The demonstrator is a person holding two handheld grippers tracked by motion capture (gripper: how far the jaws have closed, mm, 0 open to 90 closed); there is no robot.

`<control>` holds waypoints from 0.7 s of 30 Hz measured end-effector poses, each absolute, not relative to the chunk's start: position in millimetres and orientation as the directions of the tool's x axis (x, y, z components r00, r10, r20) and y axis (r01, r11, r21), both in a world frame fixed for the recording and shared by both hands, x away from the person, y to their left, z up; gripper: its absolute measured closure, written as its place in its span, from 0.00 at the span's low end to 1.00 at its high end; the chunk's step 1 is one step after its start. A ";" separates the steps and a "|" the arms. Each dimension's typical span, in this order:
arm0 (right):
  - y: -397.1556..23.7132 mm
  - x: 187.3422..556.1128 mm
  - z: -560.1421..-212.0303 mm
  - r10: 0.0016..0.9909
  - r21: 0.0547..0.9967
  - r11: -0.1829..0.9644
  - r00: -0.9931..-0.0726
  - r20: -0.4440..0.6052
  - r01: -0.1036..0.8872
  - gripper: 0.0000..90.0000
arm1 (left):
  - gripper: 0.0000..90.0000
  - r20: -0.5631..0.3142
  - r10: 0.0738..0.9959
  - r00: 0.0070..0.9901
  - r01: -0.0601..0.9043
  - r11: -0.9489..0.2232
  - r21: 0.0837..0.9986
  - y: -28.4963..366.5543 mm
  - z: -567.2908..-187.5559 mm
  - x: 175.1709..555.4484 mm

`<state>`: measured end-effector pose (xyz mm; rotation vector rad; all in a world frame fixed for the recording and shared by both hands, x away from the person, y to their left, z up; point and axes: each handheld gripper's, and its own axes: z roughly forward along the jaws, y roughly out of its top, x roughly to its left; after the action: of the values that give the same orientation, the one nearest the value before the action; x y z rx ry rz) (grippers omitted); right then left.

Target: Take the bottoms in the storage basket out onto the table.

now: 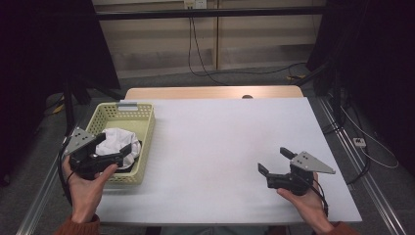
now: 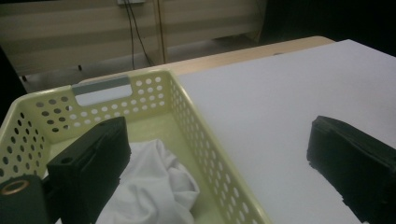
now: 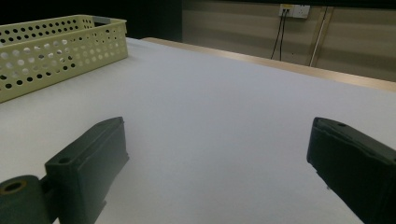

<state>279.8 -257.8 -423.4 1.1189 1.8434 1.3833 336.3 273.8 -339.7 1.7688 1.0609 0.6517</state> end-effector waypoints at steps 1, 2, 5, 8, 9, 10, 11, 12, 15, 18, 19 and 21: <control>-257.5 279.8 -423.3 0.872 0.953 0.115 -0.487 0.039 0.281 0.06 | 0.07 -0.022 0.878 0.478 0.382 -0.185 0.906 275.5 -339.3 338.0; -257.5 279.8 -423.3 0.872 0.953 0.115 -0.487 0.039 0.281 0.06 | 0.07 -0.023 0.878 0.478 0.385 -0.185 0.904 276.4 -339.5 339.2; -257.2 279.7 -423.2 0.872 0.953 0.115 -0.488 0.039 0.280 0.06 | 0.06 -0.032 0.883 0.469 0.408 -0.184 0.894 279.6 -343.3 343.7; -257.0 279.6 -423.3 0.871 0.953 0.116 -0.490 0.038 0.281 0.06 | 0.07 -0.023 0.887 0.462 0.431 -0.202 0.879 283.5 -345.7 348.2; -256.8 279.6 -423.4 0.870 0.953 0.116 -0.491 0.038 0.281 0.06 | 0.07 -0.021 0.887 0.462 0.438 -0.208 0.874 285.2 -346.3 350.4; -256.7 279.7 -423.4 0.870 0.953 0.118 -0.491 0.037 0.281 0.06 | 0.07 -0.021 0.888 0.459 0.452 -0.213 0.866 286.9 -346.6 352.6; -256.5 279.9 -423.4 0.871 0.952 0.118 -0.490 0.037 0.282 0.06 | 0.06 -0.023 0.891 0.454 0.460 -0.213 0.862 288.6 -347.6 354.7; -256.5 280.0 -423.5 0.870 0.952 0.118 -0.491 0.038 0.282 0.06 | 0.06 -0.026 0.893 0.450 0.472 -0.213 0.856 290.5 -348.8 356.7; -256.6 280.1 -423.5 0.870 0.952 0.118 -0.492 0.038 0.282 0.06 | 0.06 -0.027 0.899 0.437 0.510 -0.223 0.830 296.2 -355.0 364.2; -256.4 280.4 -423.7 0.869 0.952 0.118 -0.493 0.038 0.283 0.06 | 0.06 -0.042 0.906 0.422 0.546 -0.217 0.809 301.0 -360.1 373.1; -256.3 280.5 -423.7 0.869 0.952 0.118 -0.493 0.038 0.283 0.06 | 0.06 -0.047 0.906 0.422 0.554 -0.216 0.804 301.8 -361.0 375.9; -256.1 280.4 -423.6 0.869 0.952 0.118 -0.494 0.039 0.283 0.06 | 0.06 -0.047 0.908 0.417 0.571 -0.222 0.790 302.3 -362.8 380.5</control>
<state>280.4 -256.1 -423.6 1.1136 1.8531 1.3855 380.5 302.3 -362.8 1.9137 1.2574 0.5610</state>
